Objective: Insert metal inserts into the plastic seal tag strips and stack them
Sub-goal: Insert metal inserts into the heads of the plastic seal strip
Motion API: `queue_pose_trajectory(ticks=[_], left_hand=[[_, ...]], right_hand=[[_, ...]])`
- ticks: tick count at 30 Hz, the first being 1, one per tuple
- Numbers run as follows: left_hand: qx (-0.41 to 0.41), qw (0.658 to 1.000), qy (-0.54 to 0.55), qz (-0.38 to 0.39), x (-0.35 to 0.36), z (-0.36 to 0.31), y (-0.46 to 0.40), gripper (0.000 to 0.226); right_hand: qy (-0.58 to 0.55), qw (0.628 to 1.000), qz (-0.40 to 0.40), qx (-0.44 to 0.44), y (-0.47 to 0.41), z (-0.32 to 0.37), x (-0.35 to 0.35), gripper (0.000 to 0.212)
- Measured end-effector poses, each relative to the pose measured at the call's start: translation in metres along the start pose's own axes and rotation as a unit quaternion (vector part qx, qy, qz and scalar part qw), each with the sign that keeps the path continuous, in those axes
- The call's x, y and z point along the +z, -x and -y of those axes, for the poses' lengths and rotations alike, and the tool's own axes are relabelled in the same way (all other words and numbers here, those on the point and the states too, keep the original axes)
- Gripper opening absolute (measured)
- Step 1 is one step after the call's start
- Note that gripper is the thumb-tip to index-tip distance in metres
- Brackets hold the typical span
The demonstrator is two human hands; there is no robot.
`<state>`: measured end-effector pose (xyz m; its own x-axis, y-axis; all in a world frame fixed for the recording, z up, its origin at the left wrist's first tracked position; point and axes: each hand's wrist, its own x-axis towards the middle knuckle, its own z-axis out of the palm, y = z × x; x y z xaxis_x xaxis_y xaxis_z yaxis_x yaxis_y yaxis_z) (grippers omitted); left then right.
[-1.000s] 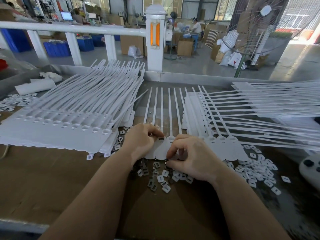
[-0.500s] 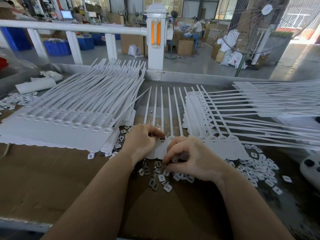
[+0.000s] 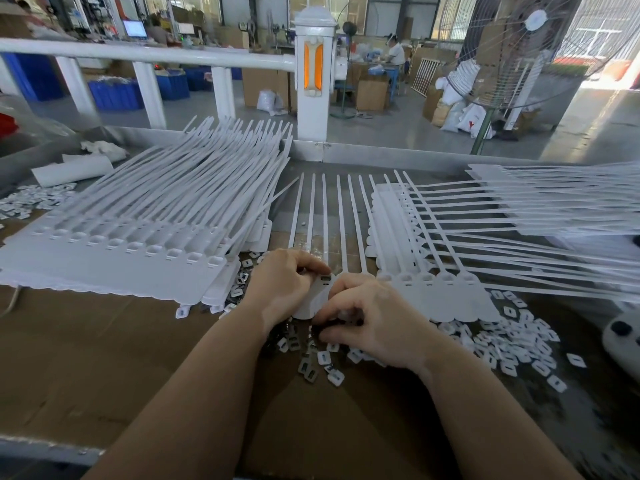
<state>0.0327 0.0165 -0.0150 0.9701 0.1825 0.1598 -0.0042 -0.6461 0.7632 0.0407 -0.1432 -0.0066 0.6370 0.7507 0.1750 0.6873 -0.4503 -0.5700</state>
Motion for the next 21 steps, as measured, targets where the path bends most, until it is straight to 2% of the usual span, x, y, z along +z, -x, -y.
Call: queue_pose_trajectory(ticks=[7,11,15,17,21], left_hand=[[-0.001,1.0,0.005,0.0,0.0,-0.001,0.0,0.036],[0.013,1.0,0.002,0.001,0.0,0.0,-0.001,0.029],[0.044,0.997,0.026,-0.06,0.001,-0.004,0.0,0.024],[0.066,0.994,0.053,-0.065,0.0,-0.008,0.002,0.023],[0.09,0.989,0.12,-0.013,-0.003,-0.014,0.006,0.012]], right_hand=[[0.018,0.999,-0.028,-0.009,-0.003,0.0,0.005,0.005],[-0.088,0.986,-0.124,0.068,-0.004,-0.003,0.0,0.008],[-0.22,0.944,-0.216,0.117,-0.003,-0.007,-0.008,0.01],[-0.248,0.931,-0.234,0.128,-0.002,-0.007,-0.009,0.009],[-0.271,0.922,-0.243,0.131,-0.002,-0.008,-0.009,0.009]])
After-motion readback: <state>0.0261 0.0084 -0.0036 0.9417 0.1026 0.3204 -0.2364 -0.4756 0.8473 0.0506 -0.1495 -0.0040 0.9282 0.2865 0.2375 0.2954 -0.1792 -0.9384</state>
